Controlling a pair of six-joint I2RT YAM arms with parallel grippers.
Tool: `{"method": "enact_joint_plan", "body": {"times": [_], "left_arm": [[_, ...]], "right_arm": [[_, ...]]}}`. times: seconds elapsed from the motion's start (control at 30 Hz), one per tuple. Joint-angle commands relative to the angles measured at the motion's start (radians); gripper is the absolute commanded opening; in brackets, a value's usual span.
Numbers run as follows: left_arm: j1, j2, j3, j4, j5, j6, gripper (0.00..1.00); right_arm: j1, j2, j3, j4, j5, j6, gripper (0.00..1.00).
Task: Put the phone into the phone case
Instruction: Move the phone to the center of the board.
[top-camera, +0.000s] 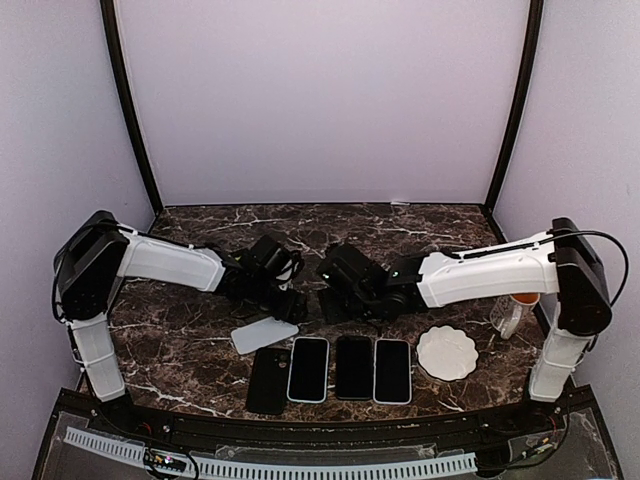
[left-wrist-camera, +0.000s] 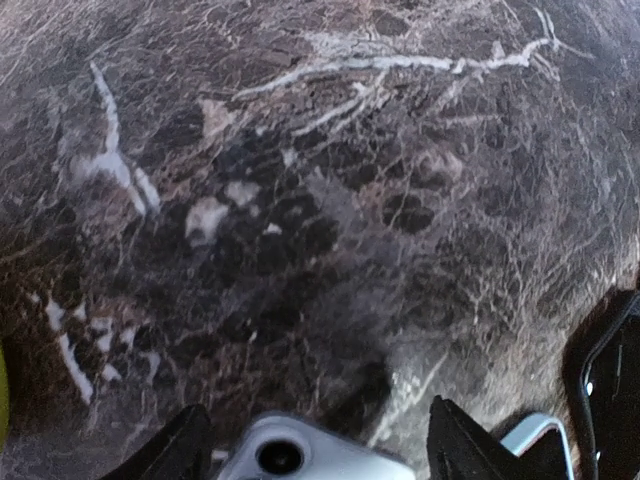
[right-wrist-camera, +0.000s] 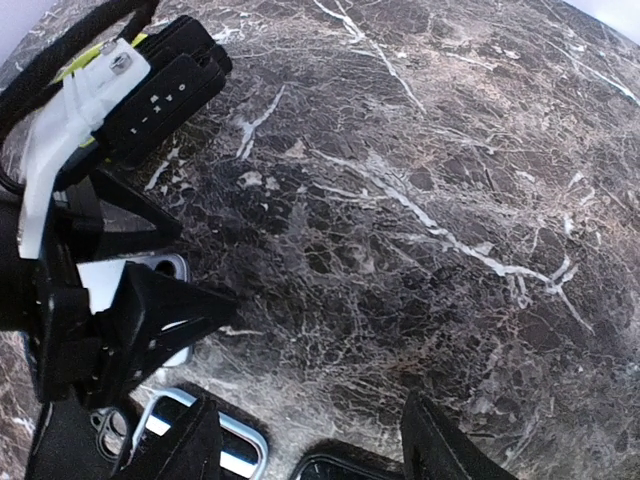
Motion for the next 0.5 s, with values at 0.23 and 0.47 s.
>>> {"method": "enact_joint_plan", "body": {"times": [0.23,0.47], "left_arm": [[0.001,-0.149,0.123,-0.572,0.077,0.730,0.99],[0.001,-0.149,0.086,-0.551,0.083,0.782,0.99]], "right_arm": [[0.008,-0.202,-0.169,0.051,-0.009,0.034,0.70],[0.008,-0.302,-0.194,-0.004,-0.008,-0.047,0.98]]}}
